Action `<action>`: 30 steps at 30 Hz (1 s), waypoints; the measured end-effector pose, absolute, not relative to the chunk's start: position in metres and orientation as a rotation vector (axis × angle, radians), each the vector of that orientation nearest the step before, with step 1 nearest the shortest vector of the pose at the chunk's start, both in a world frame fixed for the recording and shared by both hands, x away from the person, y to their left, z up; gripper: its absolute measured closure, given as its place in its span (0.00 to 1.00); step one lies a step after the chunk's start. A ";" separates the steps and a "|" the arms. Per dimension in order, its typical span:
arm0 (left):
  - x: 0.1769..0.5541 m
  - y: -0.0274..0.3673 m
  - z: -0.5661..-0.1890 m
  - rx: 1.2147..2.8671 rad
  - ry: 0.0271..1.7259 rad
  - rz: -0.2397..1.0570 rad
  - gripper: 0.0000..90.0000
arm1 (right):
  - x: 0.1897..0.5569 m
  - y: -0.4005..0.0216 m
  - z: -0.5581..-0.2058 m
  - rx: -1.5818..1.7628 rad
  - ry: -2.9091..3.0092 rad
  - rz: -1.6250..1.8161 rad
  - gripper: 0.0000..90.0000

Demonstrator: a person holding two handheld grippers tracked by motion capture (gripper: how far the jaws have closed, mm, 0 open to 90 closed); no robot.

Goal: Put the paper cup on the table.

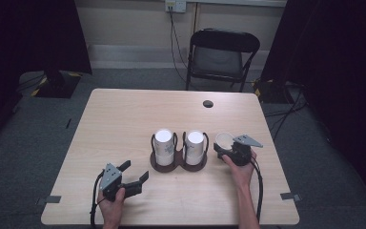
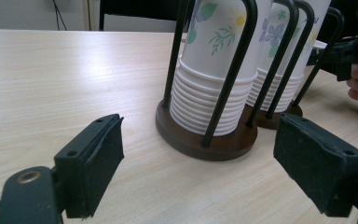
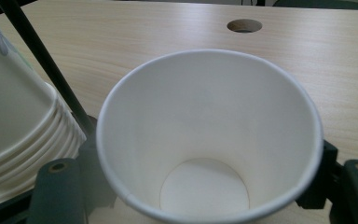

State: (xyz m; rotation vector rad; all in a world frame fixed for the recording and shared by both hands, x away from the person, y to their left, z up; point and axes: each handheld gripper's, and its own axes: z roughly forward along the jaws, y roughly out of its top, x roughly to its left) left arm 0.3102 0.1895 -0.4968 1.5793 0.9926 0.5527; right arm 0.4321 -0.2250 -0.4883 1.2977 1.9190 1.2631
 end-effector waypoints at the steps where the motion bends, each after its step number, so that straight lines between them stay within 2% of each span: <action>1: 0.310 0.190 -0.497 1.579 0.992 0.553 0.17 | 0.432 -0.225 -0.488 1.301 1.919 1.265 0.29; 5: 0.310 0.190 -0.497 1.579 0.993 0.554 0.17 | 0.434 -0.226 -0.489 1.325 1.940 1.259 0.27; 8: 0.310 0.190 -0.497 1.579 0.995 0.552 0.17 | 0.434 -0.226 -0.491 1.362 1.953 1.240 0.21; 11: 0.311 0.190 -0.497 1.578 0.996 0.546 0.17 | 0.432 -0.228 -0.494 1.399 1.948 1.245 0.19; 30: 0.311 0.189 -0.497 1.578 1.011 0.553 0.17 | 0.393 -0.236 -0.487 1.448 1.876 1.264 0.18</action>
